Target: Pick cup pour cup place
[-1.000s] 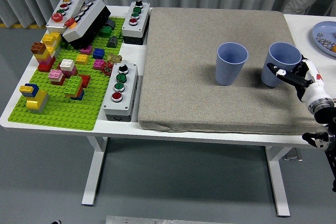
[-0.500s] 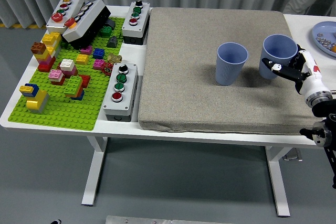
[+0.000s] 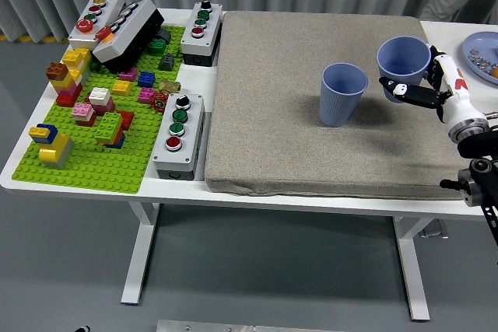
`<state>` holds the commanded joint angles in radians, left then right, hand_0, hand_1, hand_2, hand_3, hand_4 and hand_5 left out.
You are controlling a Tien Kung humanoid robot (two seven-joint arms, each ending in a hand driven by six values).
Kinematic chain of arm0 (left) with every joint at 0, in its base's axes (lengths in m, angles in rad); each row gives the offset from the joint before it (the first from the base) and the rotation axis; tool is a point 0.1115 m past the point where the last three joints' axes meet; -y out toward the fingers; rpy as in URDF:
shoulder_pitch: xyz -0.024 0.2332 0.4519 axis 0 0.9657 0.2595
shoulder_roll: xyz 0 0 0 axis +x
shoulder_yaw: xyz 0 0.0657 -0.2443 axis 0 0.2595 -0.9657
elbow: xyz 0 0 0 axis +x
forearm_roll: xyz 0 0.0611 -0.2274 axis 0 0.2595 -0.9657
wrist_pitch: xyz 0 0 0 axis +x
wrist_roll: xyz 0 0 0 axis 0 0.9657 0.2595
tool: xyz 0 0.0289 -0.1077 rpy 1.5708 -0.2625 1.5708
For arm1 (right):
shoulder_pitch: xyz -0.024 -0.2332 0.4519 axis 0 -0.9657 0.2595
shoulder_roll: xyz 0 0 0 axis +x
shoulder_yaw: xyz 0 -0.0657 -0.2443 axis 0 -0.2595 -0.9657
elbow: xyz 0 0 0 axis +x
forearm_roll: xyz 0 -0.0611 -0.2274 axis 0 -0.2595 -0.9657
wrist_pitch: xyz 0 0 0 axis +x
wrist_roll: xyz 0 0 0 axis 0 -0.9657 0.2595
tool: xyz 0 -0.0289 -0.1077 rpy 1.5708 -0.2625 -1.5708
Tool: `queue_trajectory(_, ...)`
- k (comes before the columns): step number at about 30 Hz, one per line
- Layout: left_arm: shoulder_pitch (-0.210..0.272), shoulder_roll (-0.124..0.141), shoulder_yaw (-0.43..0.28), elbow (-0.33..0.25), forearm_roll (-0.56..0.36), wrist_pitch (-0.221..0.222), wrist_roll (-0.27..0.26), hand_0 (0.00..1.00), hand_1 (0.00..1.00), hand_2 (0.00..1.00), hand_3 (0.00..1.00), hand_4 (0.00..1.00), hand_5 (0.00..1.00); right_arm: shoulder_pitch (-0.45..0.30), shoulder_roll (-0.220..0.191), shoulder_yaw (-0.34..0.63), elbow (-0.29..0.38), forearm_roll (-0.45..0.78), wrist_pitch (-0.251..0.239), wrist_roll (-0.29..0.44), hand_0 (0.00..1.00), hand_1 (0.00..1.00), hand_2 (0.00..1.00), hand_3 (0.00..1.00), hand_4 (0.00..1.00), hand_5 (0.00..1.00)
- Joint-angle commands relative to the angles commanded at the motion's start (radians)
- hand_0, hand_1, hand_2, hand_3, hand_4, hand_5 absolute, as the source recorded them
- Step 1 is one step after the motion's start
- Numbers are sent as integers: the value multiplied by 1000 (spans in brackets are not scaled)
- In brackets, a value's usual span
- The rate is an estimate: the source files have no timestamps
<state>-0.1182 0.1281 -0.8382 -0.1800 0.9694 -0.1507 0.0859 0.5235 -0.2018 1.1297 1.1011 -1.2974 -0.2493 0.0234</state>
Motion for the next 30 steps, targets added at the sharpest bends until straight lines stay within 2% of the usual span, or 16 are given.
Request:
queue_trajectory(13, -3, 1, -4, 0, 3, 1, -1, 819, 780, 826, 751, 557, 998, 31, -11, -27, 21, -243, -24, -40, 774, 732, 613, 753, 684, 117)
queue_trajectory(21, -5, 2, -5, 0, 4, 1, 0, 819, 780, 826, 751, 557, 998, 40, -8, -52, 34, -472, -46, -74, 775, 731, 613, 753, 676, 113)
queue_trajectory(30, -7, 3, -5, 0, 3, 0, 1, 820, 780, 825, 751, 557, 998, 52, -5, -83, 23, -559, -59, -87, 778, 731, 611, 751, 672, 115)
